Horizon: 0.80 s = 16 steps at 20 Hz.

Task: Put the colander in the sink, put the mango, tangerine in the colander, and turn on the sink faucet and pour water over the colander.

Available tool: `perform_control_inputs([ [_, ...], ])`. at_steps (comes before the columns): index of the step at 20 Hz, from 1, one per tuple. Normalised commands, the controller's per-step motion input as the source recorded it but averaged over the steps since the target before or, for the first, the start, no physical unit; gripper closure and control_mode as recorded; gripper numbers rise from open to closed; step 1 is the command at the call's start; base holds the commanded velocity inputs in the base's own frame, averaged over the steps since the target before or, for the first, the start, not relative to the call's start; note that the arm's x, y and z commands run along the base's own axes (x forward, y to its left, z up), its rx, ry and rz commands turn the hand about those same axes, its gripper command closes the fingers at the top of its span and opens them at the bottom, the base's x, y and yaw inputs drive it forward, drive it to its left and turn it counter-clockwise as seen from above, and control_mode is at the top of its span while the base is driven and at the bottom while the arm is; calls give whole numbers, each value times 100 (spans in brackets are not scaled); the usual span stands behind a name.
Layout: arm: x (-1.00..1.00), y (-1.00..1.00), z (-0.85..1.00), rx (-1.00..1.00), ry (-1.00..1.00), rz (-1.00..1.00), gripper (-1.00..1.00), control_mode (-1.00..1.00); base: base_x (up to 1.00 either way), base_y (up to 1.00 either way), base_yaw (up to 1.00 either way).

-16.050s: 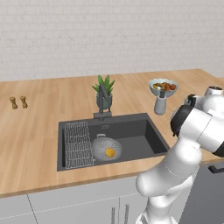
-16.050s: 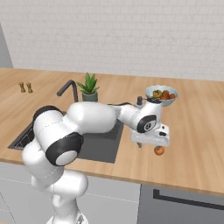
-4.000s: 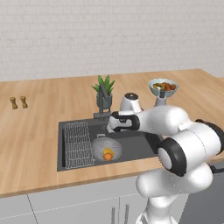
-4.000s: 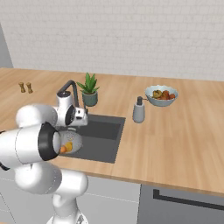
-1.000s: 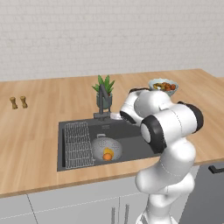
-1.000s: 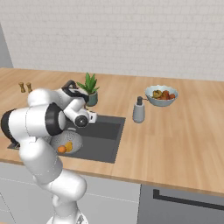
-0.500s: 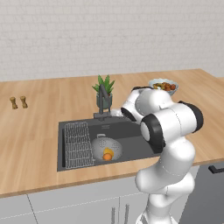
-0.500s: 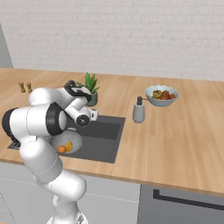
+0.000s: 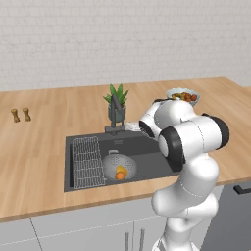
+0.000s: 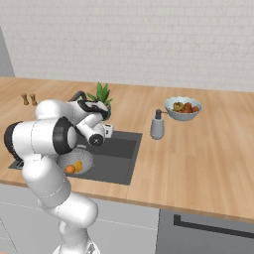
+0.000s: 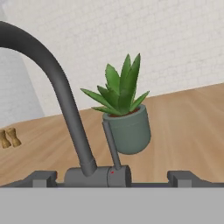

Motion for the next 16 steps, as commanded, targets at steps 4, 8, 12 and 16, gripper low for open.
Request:
perform_control_inputs([
  [4,25,0,0,0,-2,0,-100,-100,0,0,0],
  [8,24,0,0,0,0,0,-100,-100,0,0,0],
  [12,31,0,0,0,0,0,-100,-100,0,0,0],
  [16,28,0,0,0,0,0,-100,-100,0,0,0],
])
